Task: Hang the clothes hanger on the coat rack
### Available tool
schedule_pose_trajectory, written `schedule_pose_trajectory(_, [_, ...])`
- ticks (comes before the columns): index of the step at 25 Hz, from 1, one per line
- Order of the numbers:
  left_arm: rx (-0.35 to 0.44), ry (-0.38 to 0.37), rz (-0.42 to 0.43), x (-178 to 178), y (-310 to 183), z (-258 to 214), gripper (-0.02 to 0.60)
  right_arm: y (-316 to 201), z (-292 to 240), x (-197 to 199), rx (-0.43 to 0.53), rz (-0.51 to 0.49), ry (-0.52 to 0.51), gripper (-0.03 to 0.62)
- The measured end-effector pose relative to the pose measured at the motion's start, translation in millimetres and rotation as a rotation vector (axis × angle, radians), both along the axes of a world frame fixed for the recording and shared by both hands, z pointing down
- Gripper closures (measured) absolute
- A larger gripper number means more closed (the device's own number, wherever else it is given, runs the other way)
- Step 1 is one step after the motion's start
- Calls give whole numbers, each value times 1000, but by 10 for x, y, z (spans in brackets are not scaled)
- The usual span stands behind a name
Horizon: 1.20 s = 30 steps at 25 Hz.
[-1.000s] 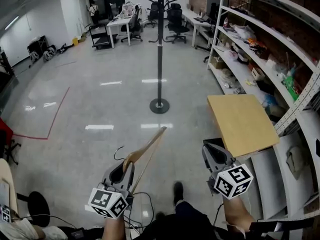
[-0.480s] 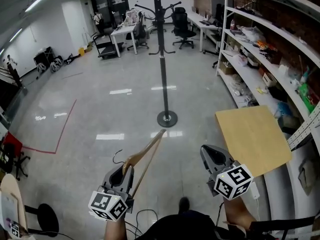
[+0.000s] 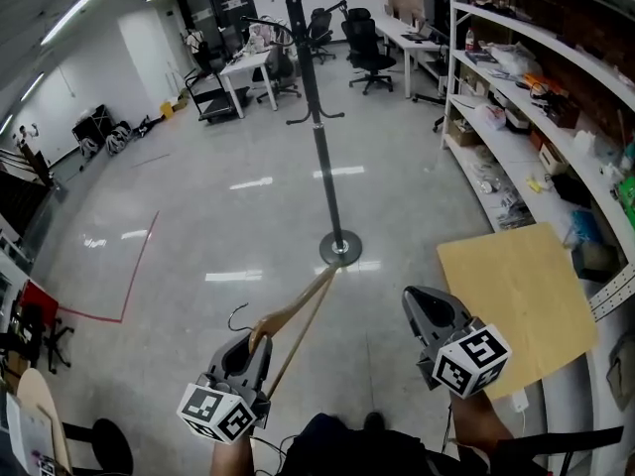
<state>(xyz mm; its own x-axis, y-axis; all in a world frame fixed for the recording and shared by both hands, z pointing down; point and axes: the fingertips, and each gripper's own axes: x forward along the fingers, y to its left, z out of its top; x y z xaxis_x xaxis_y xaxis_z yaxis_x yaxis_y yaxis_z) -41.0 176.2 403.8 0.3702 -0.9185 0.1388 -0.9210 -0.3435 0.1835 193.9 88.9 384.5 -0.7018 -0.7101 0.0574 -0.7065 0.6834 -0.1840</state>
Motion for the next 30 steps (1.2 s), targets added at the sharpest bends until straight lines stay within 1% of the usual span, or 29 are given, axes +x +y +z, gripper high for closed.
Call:
schedule_pose_trajectory(2, [-3, 1, 10, -28, -216, 36, 529, -220, 57, -27, -8, 9, 4, 586])
schedule_pose_trajectory(5, [-3, 13, 32, -84, -540, 125, 529, -552, 151, -98, -18, 19, 36, 586])
schedule_pose_trajectory(8, [-2, 26, 48, -205, -872, 194, 529, -889, 155, -239, -9, 20, 54, 586])
schedule_pose_trajectory(12, [17, 27, 70, -437, -1406, 227, 529, -1411, 91, -546, 15, 14, 56, 586])
schedule_pose_trajectory(17, [42, 6, 147, -831, -2128, 124, 529, -2135, -14, -1048, 28, 30, 73, 586])
schedule_pose_trajectory(20, [53, -8, 182, -1006, -2522, 78, 529, -2472, -37, -1255, 32, 36, 68, 586])
schedule_pose_trajectory(24, [68, -18, 254, -986, -3133, -46, 529, -2980, -82, -1344, 46, 29, 79, 586])
schedule_pose_trajectory(30, [84, -7, 322, -751, -4014, -211, 529, -3805, -186, -1264, 93, -3, 55, 586])
